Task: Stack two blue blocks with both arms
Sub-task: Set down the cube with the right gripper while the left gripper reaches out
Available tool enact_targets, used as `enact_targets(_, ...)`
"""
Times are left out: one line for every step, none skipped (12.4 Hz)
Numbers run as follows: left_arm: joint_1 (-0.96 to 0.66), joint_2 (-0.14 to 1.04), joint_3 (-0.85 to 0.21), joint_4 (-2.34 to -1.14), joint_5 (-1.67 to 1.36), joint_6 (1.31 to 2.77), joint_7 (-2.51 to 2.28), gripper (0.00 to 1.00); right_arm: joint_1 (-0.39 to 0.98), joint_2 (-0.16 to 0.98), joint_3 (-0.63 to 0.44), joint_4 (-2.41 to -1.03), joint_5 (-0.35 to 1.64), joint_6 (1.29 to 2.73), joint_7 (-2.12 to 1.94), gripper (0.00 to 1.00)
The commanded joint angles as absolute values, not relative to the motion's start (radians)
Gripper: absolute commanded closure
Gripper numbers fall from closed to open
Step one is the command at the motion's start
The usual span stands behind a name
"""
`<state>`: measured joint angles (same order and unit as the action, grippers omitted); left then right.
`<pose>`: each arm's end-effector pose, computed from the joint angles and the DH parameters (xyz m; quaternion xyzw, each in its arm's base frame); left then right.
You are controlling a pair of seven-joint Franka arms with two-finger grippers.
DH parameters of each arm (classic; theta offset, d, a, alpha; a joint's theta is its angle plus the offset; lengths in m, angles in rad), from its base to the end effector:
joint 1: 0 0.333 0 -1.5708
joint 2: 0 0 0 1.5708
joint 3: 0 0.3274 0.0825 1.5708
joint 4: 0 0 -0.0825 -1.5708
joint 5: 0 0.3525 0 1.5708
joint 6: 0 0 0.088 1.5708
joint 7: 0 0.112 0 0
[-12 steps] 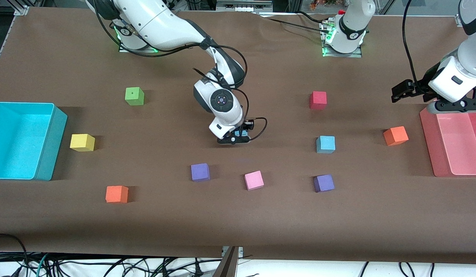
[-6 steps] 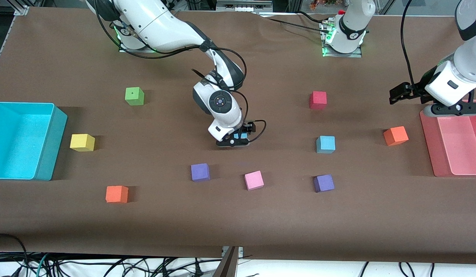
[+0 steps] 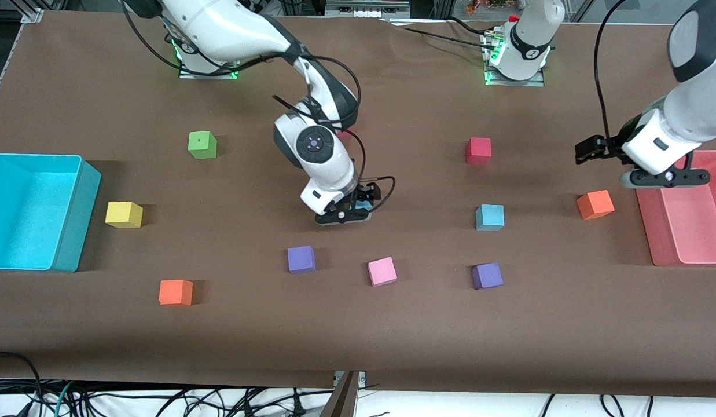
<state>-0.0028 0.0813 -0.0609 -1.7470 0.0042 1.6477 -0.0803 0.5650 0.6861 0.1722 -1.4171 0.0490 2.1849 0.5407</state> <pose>0.5361 -0.0327 0.5167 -0.9959 -0.0078 0.0899 0.0061 0.5448 0.4612 0.3273 -0.9942 -0.0631 0.0079 0.0863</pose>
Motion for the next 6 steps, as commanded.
enact_targets(-0.014,0.143,-0.067,-1.732,0.009,1.664,-0.058,0.0,0.45,0.513,0.264,-1.54,0.054,2.086,0.395,0.0)
enact_targets(-0.021,0.159,-0.084,-1.746,0.009,1.701,-0.067,0.0,0.416,0.461,0.294,-1.595,0.086,2.094,0.371,0.0)
enact_targets(-0.032,0.164,-0.1,-1.785,0.009,1.757,-0.092,0.0,0.379,0.406,0.314,-1.658,0.182,2.103,0.332,0.0)
enact_targets(-0.044,0.176,-0.116,-1.816,0.009,1.81,-0.133,0.0,0.349,0.356,0.319,-1.714,0.28,2.103,0.196,0.0)
enact_targets(-0.055,0.19,-0.136,-1.842,0.009,1.857,-0.17,0.0,0.325,0.31,0.319,-1.78,0.367,2.1,0.017,0.0)
enact_targets(-0.058,0.199,-0.149,-1.874,0.009,1.92,-0.188,0.0,0.309,0.276,0.319,-1.842,0.446,2.105,-0.097,0.0)
